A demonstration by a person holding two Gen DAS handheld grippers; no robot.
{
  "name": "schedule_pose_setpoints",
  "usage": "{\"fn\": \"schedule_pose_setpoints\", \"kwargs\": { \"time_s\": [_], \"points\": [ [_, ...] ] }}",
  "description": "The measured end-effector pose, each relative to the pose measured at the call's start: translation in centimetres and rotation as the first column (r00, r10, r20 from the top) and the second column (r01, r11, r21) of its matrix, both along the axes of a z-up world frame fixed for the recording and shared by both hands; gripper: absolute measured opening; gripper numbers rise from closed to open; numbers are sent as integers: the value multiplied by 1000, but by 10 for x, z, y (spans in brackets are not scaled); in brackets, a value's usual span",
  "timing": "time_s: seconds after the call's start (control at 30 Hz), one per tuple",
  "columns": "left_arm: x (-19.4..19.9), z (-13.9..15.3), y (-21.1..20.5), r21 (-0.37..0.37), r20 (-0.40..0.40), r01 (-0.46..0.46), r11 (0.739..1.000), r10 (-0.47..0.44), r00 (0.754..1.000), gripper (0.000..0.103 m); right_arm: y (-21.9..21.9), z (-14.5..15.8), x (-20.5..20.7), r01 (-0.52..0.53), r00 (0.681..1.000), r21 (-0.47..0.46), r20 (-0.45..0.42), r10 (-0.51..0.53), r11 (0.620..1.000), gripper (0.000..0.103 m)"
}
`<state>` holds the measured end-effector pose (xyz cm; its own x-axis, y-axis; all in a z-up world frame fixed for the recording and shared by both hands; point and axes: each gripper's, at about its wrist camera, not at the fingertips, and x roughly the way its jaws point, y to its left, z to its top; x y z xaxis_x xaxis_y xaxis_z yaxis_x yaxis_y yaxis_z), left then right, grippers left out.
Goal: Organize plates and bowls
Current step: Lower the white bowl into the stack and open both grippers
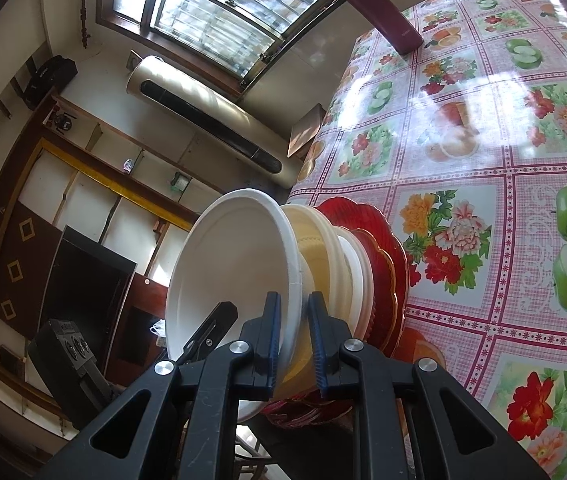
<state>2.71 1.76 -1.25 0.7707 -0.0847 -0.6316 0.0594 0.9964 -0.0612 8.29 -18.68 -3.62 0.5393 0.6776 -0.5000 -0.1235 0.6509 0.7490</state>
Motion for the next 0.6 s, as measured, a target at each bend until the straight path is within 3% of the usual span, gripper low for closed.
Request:
{"fn": "schedule_pose_setpoints", "kwargs": {
  "time_s": [0.6],
  "points": [
    [1, -5, -4, 18, -9, 11, 1000, -10, 1000, 27, -4, 0, -2, 15, 1000, 8, -2, -15, 1000, 17]
  ]
}}
